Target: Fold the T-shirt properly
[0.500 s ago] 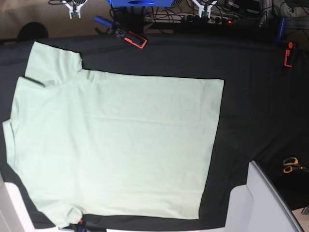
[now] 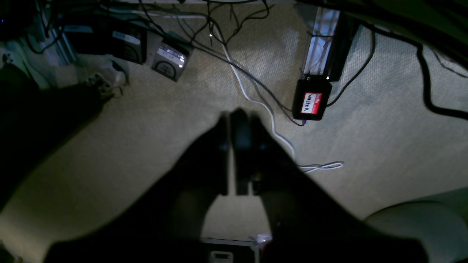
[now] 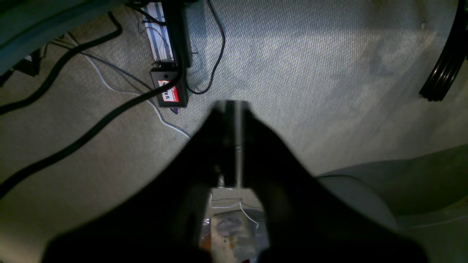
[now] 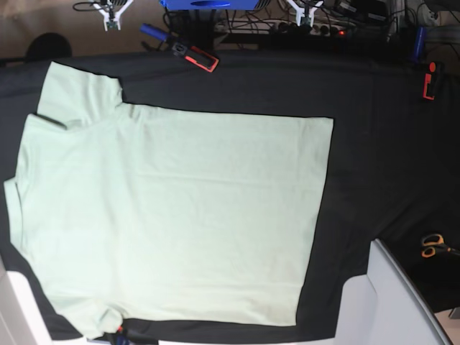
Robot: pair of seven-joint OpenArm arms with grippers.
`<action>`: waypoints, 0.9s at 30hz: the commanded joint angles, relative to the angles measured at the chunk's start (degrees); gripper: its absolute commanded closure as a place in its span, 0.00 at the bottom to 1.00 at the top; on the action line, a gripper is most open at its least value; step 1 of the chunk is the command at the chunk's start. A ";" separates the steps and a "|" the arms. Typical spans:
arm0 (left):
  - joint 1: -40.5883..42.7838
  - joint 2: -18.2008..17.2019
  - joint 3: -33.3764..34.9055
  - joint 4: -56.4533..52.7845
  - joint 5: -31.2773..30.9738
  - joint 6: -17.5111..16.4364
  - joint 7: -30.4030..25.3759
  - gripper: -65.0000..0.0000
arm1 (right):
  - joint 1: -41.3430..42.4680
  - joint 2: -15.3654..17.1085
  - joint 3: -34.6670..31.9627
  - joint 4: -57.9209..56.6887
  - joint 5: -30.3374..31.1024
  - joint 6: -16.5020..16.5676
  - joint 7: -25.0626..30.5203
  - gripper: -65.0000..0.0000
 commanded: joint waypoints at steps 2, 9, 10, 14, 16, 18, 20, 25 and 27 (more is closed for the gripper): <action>0.55 -0.20 0.10 0.00 -0.06 0.30 -0.04 1.00 | -0.27 0.25 -0.08 -0.03 0.30 -0.17 0.24 0.94; 0.73 -0.29 -0.34 0.35 -0.14 0.30 -0.04 1.00 | -1.42 0.16 0.01 0.32 0.30 -0.17 0.24 1.00; 1.25 -0.38 -0.34 1.32 -0.14 0.30 -0.04 1.00 | -1.77 0.16 0.19 0.67 0.30 -0.17 0.24 1.00; 8.64 -1.87 -0.52 13.36 -0.23 0.30 0.49 1.00 | -6.87 0.25 0.28 8.76 0.30 -0.17 -1.78 1.00; 13.82 -2.84 -0.52 21.01 -0.32 0.30 0.58 1.00 | -11.26 0.34 0.28 17.11 0.30 -0.17 -5.03 1.00; 18.04 -3.28 -0.60 28.31 -0.32 0.30 0.58 1.00 | -15.74 0.25 0.36 26.43 0.30 -0.25 -8.46 1.00; 22.26 -3.54 -0.60 35.87 -0.32 0.30 0.58 1.00 | -20.40 0.16 0.36 36.98 0.39 -0.25 -12.59 1.00; 30.00 -3.54 -4.65 52.31 -0.41 0.30 0.76 1.00 | -27.79 0.16 0.45 57.55 0.39 -0.25 -22.26 1.00; 31.41 -3.54 -6.58 56.79 -0.41 0.21 0.76 1.00 | -29.72 0.34 0.63 63.09 0.39 -0.25 -24.72 1.00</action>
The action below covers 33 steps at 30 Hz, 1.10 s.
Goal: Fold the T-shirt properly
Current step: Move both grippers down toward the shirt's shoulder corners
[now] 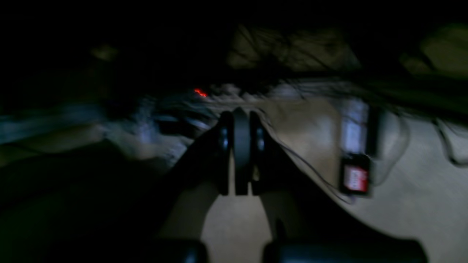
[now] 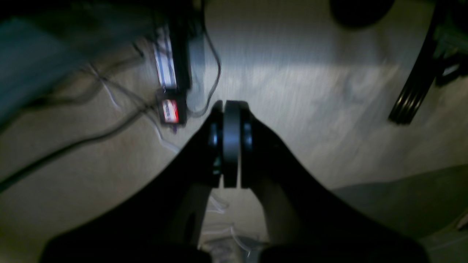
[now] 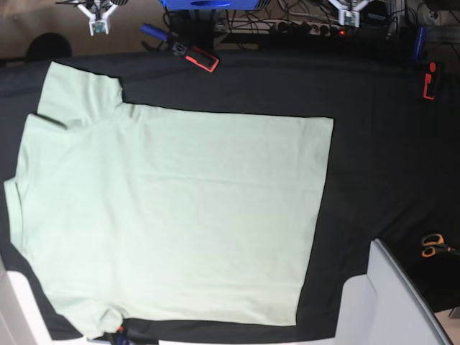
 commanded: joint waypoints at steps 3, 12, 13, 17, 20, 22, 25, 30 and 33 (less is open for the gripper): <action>2.78 -0.37 -2.62 6.66 -0.21 0.34 -0.58 1.00 | -3.33 -0.06 3.66 7.02 -0.01 -0.23 -3.52 1.00; 9.20 -0.20 -3.41 27.67 -2.41 -3.18 -0.58 1.00 | -7.37 -0.06 10.34 22.31 -0.01 -0.23 -5.10 1.00; 9.20 -0.29 -3.50 29.17 -4.43 -3.18 -0.58 1.00 | -7.11 -0.06 11.13 23.10 -0.01 -0.23 -5.10 1.00; 9.20 -0.64 -3.58 34.44 -11.99 -3.18 2.24 1.00 | -4.65 -0.06 14.30 24.60 0.08 0.03 -4.93 1.00; 7.44 -2.92 -3.14 37.69 -15.07 -3.26 11.99 0.90 | -2.54 -0.14 17.46 24.69 4.48 6.01 -4.93 1.00; 5.07 -3.72 -3.14 38.31 -15.95 -3.26 16.21 0.80 | -0.78 -0.14 21.60 24.60 11.69 12.78 -5.01 1.00; 2.96 -4.51 -3.58 38.31 -16.12 -3.26 17.71 0.79 | 1.68 -1.02 28.45 24.33 21.09 21.66 -5.36 1.00; 2.08 -6.44 -3.58 38.40 -16.30 -3.26 17.53 0.79 | 4.58 -2.08 33.99 24.33 25.40 29.66 -5.72 0.78; 1.29 -6.44 -3.58 38.22 -16.21 -3.26 17.53 0.79 | 6.43 -2.08 36.19 23.37 28.30 33.09 -9.67 0.47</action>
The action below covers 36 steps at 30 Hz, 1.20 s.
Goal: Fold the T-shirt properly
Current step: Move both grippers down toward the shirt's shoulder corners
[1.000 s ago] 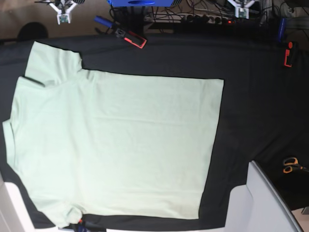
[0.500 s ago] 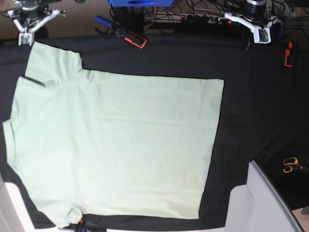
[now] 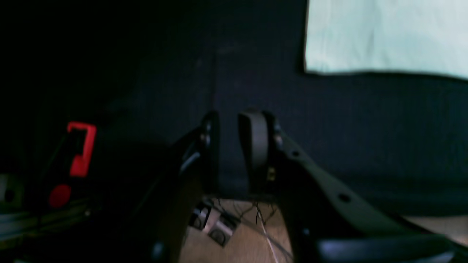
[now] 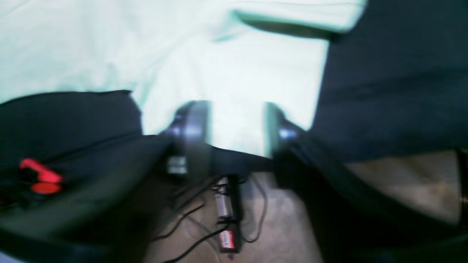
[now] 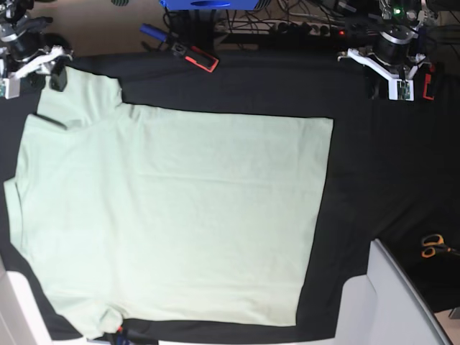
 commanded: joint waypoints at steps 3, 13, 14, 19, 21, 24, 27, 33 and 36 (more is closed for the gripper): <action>-0.27 -0.41 -0.31 0.83 0.07 0.23 -1.11 0.79 | 2.20 0.83 4.32 -2.59 4.58 2.94 -1.93 0.28; -1.06 0.03 -3.29 0.74 -0.19 0.23 -1.11 0.90 | 8.27 2.94 11.18 -16.84 5.55 7.12 -5.18 0.28; -1.06 0.03 -3.82 0.74 -0.19 0.23 -1.02 0.90 | 8.79 2.94 11.35 -17.80 5.55 7.12 -5.18 0.28; -1.06 0.03 -6.11 0.65 -0.28 0.23 -0.94 0.90 | 10.29 4.61 11.26 -22.46 5.55 7.12 -5.09 0.28; -1.06 0.03 -6.64 0.65 -0.28 0.23 -0.94 0.90 | 10.82 5.14 11.26 -24.31 5.55 7.12 -5.09 0.28; -1.06 0.03 -6.81 0.56 -0.28 0.23 -0.94 0.90 | 11.08 5.31 11.18 -25.63 5.55 7.12 -5.18 0.28; -1.06 0.12 -6.81 0.56 -0.28 0.23 -0.85 0.89 | 11.08 4.96 11.18 -25.71 5.55 7.12 -5.36 0.28; -1.06 0.12 -6.46 0.56 -0.28 0.23 -0.76 0.89 | 10.11 4.87 7.40 -25.36 5.55 7.12 -5.45 0.41; -1.06 0.12 -6.37 0.56 -0.28 0.23 -0.76 0.89 | 9.67 4.78 4.93 -25.36 5.64 7.12 -5.36 0.46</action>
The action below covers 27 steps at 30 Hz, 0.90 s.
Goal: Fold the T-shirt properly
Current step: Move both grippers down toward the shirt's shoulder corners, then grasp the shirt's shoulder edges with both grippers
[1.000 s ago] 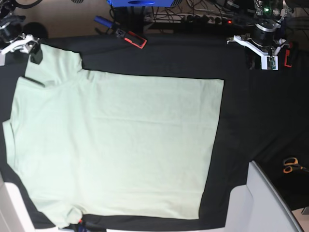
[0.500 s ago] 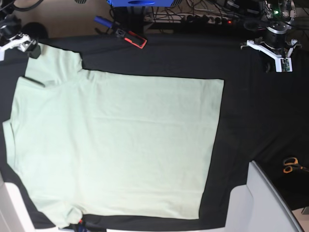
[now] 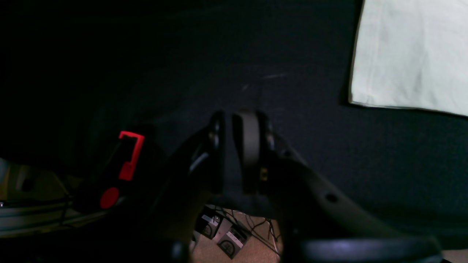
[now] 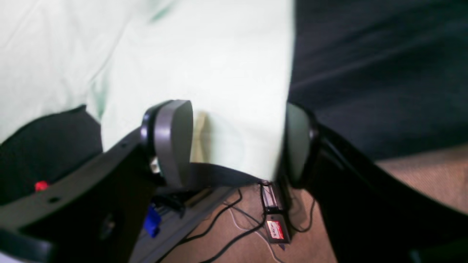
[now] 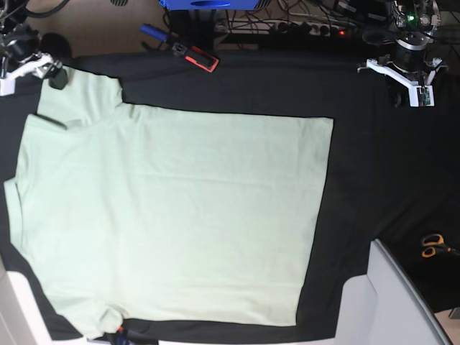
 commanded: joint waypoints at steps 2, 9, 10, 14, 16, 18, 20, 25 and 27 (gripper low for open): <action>0.47 -0.51 -0.27 0.76 -0.08 0.23 -1.13 0.89 | -0.64 -0.88 -1.21 0.30 -0.74 0.38 -1.82 0.46; 0.56 -0.08 -0.19 0.76 -0.17 0.23 -1.13 0.68 | -0.64 -1.15 -1.30 0.30 -0.74 0.38 -1.73 0.51; 0.56 0.19 -0.19 0.76 -0.17 0.23 -1.13 0.61 | -0.64 -1.06 -1.30 0.21 -0.74 0.38 -1.73 0.57; 0.12 0.80 -0.19 -0.74 -0.17 0.23 -1.13 0.48 | -0.47 -0.97 -1.39 0.03 -0.74 0.38 -1.82 0.96; -1.64 1.33 -0.10 -2.41 -0.17 0.06 -1.13 0.47 | -0.47 -0.97 -1.39 -0.05 -0.74 0.38 -1.82 1.00; -2.87 2.03 -0.19 -4.87 -0.34 -2.58 -1.13 0.44 | -0.47 -0.97 -1.39 -0.14 -0.83 0.38 -1.82 0.99; -4.19 2.30 -0.19 -6.98 -3.16 -6.01 -1.13 0.41 | -0.47 -0.97 -1.39 -0.14 -0.83 0.38 -1.82 1.00; -6.48 0.80 -0.19 -13.13 -18.19 -11.20 -1.13 0.41 | -0.47 -0.97 -1.39 -0.14 -0.83 0.38 -1.82 1.00; -7.35 0.63 -0.27 -15.68 -20.39 -11.20 -1.13 0.41 | -0.56 -0.97 -1.39 -0.14 -0.83 0.38 -1.82 1.00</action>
